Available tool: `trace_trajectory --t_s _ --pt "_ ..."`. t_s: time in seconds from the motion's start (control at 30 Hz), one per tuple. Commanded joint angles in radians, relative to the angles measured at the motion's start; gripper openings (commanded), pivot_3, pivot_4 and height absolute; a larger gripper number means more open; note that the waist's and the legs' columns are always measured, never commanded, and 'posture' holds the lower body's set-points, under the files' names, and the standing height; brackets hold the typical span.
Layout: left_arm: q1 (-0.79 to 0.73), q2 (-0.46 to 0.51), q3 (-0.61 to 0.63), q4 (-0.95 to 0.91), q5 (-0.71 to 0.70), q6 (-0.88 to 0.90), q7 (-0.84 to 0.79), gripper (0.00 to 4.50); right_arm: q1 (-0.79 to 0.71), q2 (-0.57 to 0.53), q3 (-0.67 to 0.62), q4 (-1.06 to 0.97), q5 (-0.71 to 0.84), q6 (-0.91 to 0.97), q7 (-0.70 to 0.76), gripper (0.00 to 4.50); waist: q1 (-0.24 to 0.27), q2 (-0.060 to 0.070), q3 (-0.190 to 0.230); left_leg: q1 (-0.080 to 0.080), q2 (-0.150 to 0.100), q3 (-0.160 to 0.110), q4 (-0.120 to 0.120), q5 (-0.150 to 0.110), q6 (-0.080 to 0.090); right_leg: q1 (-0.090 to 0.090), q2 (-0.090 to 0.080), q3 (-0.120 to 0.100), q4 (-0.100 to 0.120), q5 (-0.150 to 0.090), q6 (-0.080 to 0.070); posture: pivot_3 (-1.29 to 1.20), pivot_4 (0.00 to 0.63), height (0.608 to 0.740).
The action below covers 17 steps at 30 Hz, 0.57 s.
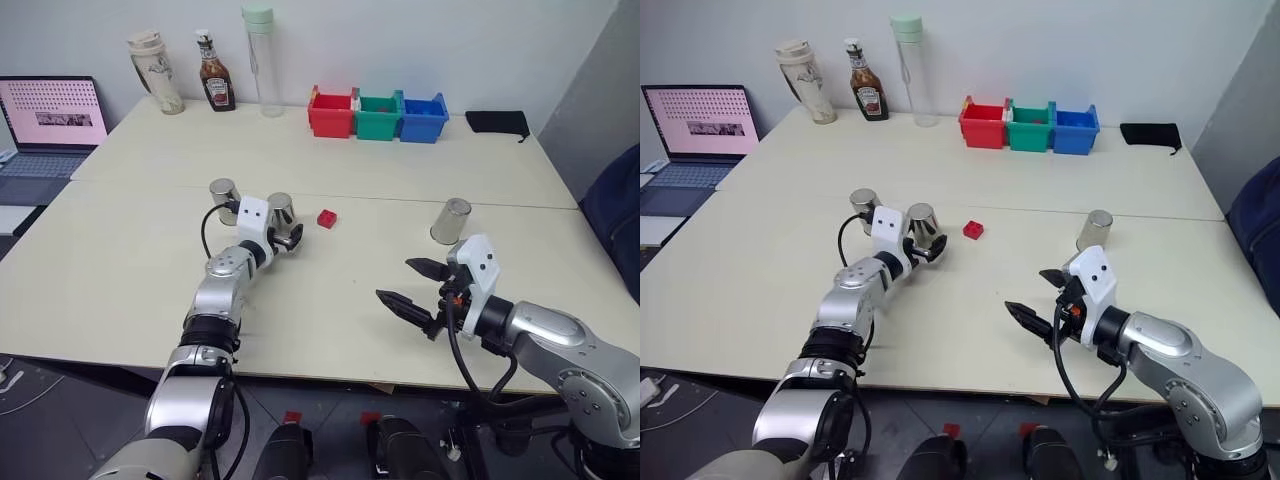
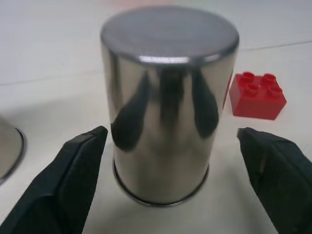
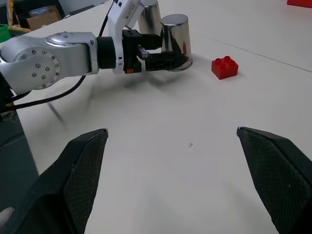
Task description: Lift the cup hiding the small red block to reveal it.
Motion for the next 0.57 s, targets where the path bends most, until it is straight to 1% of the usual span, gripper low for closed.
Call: trace_trajectory --t_s 0.03,0.17,0.23,0.27,0.37,0.43,0.5,0.57 --pt "0.062 0.069 0.004 -0.256 -0.018 0.144 -0.027 4.45 0.015 -0.014 -0.003 -0.009 -0.013 -0.049 0.019 4.5 -0.004 0.0 0.0 0.0 0.0 0.0 0.0 0.0 0.0 0.0 0.0 0.0 0.0 0.0 0.0 0.0 0.15 0.74" --pt "0.16 0.151 0.019 -0.485 -0.042 0.35 -0.045 4.45 0.029 -0.034 -0.012 0.012 -0.009 -0.068 0.045 4.5 -0.015 0.0 0.0 0.001 0.0 0.0 0.0 0.0 0.0 0.0 0.0 0.0 0.0 0.0 0.0 0.0 0.15 0.74" --pt "0.254 0.232 0.031 -0.666 -0.119 0.499 -0.131 4.45 0.048 -0.063 -0.025 0.026 -0.009 -0.071 0.071 4.5 -0.018 0.0 0.0 0.001 0.001 0.0 0.0 0.0 0.0 0.001 -0.001 0.0 0.001 0.0 0.0 0.0 0.15 0.74" --pt "0.303 0.292 0.031 -0.761 -0.165 0.551 -0.201 4.45 0.049 -0.07 -0.044 0.029 0.009 -0.057 0.07 4.5 -0.019 0.0 0.0 0.001 0.0 0.0 0.0 0.0 0.0 0.001 -0.001 0.0 0.001 0.0 0.0 0.0 0.15 0.74" --pt "0.392 0.448 0.056 -0.942 -0.292 0.631 -0.371 4.45 0.034 -0.083 -0.093 0.023 0.055 -0.013 0.047 4.5 -0.021 0.0 0.0 0.001 0.002 0.001 0.0 0.0 0.0 0.0 -0.003 0.001 0.0 -0.001 -0.002 0.0 0.15 0.74" --pt "0.398 0.508 0.078 -0.973 -0.334 0.652 -0.418 4.45 0.027 -0.084 -0.12 0.014 0.074 0.009 0.03 4.5 -0.017 0.0 0.0 0.001 0.002 -0.001 0.0 0.0 0.0 -0.001 -0.004 0.0 0.001 -0.004 -0.007 0.0 0.15 0.74" --pt "0.396 0.574 0.079 -0.968 -0.34 0.64 -0.465 4.45 0.022 -0.079 -0.156 0.01 0.101 0.04 -0.004 4.5 -0.012 0.001 0.0 0.002 0.002 -0.003 0.0 0.0 0.0 0.001 -0.004 -0.001 0.001 -0.006 -0.009 0.0 0.15 0.74" --pt "0.36 0.604 0.089 -0.919 -0.347 0.633 -0.477 4.45 0.026 -0.076 -0.177 0.004 0.112 0.053 -0.031 4.5 -0.012 0.001 0.0 0.002 0.002 -0.003 0.0 0.0 0.0 0.001 -0.004 -0.001 0.001 -0.006 -0.01 0.0 0.15 0.74"
